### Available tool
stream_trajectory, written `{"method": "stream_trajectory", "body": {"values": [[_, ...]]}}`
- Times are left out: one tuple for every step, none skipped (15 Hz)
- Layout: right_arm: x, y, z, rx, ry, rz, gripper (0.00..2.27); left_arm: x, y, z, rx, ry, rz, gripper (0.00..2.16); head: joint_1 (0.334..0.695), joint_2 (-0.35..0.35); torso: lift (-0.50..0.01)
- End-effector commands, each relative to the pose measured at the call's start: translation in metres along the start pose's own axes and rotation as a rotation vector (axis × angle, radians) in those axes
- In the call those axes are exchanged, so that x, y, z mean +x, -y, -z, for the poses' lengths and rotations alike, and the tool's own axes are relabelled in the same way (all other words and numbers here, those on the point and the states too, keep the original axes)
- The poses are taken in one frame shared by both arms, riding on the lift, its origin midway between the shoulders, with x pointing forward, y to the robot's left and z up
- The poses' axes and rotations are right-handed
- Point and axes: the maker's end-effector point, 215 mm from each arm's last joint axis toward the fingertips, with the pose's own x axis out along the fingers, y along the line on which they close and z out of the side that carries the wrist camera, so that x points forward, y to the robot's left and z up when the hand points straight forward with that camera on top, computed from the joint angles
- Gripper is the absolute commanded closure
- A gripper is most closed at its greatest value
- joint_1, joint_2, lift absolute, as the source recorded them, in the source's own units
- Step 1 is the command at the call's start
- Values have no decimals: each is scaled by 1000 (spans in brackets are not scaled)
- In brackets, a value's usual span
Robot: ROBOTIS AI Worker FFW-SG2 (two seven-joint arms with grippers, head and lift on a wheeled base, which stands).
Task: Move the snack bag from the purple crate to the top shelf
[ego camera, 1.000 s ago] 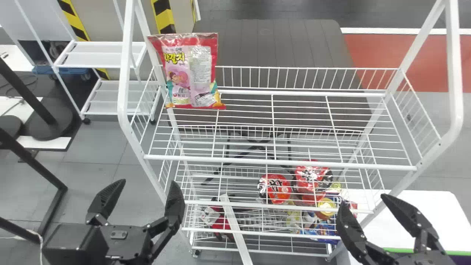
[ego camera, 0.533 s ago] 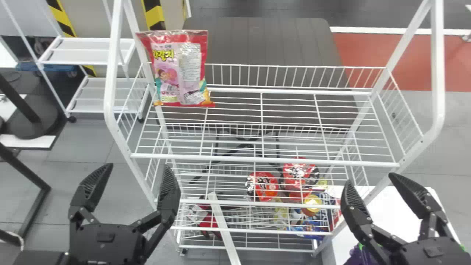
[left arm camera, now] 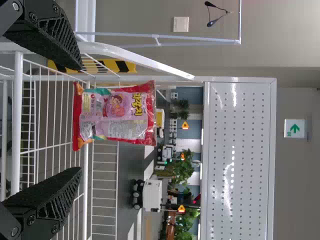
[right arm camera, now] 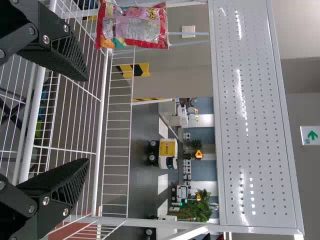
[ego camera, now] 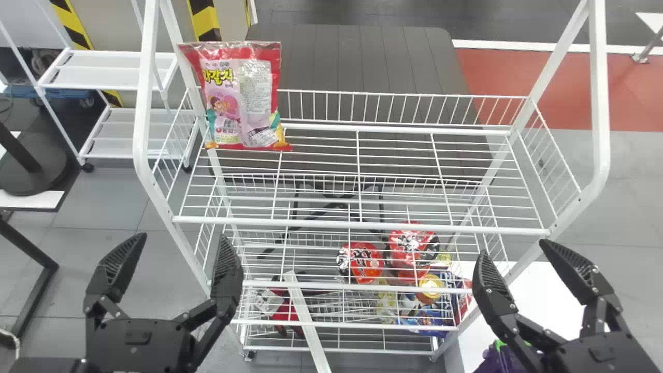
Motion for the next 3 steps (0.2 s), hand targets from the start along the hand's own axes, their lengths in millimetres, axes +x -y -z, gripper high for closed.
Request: {"method": "stream_trajectory", "body": {"values": [[0,0,0,-1,0,1,299,0,0,-1,0,1,0,103,695,-26,2],[0,0,0,-1,0,1,299,0,-1,0,2,1,0,100,695,-26,2],[0,-1,0,0,0,0,299,0,-1,1,3,-2,0,103,695,-26,2]]}}
